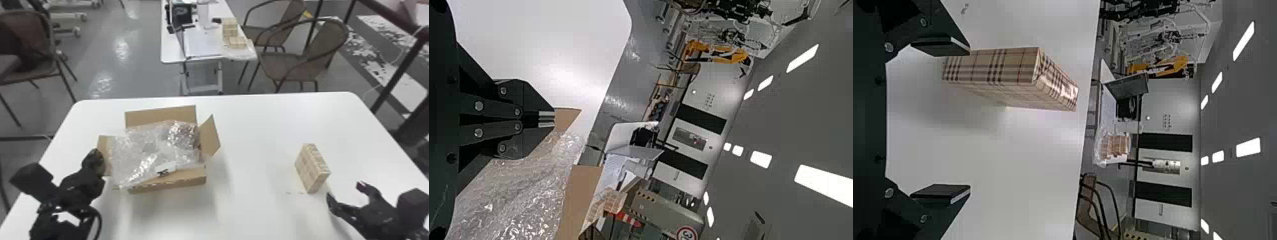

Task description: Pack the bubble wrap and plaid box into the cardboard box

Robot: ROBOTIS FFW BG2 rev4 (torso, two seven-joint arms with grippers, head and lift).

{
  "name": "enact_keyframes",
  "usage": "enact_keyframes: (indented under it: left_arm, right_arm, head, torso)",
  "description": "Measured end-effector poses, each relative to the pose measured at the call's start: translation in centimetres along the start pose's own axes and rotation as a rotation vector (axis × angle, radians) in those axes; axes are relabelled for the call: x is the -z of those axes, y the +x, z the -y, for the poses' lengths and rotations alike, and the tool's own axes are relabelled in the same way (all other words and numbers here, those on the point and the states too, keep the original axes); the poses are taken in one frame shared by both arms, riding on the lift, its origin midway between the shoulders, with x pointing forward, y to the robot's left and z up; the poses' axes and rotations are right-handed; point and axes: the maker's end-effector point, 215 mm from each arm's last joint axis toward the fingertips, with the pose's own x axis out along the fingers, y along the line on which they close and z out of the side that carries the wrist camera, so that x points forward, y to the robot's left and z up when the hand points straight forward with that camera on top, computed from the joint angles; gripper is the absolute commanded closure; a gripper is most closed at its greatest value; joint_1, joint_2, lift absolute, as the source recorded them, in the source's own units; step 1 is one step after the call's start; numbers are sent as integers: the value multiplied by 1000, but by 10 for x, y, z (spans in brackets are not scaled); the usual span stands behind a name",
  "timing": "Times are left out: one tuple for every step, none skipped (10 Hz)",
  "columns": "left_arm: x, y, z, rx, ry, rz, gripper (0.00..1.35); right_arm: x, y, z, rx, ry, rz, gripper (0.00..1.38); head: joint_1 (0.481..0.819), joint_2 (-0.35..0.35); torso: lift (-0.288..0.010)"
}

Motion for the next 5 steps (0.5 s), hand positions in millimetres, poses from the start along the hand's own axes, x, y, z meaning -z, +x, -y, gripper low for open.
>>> enact_keyframes:
  left_arm:
    - [1, 1, 2, 4, -1, -1, 1210]
    - [1, 2, 4, 8, -3, -1, 1210]
    - [2, 3, 5, 9, -4, -2, 1210]
    - [2, 3, 5, 10, -5, -2, 1210]
    - [2, 3, 5, 11, -6, -2, 1210]
  right_arm:
    - [-1, 14, -22, -46, 10, -4, 300]
    - [-1, 24, -44, -88, 22, -10, 300]
    - [0, 32, -59, -118, 30, -15, 300]
    - [1, 37, -64, -126, 30, -16, 300]
    - [-2, 39, -61, -106, 24, -10, 303]
  head:
    - [695, 81]
    - [695, 106]
    - [695, 124]
    - [695, 129]
    - [695, 129]
  torso:
    - [-89]
    - [-89]
    - [-89]
    - [-89]
    - [-89]
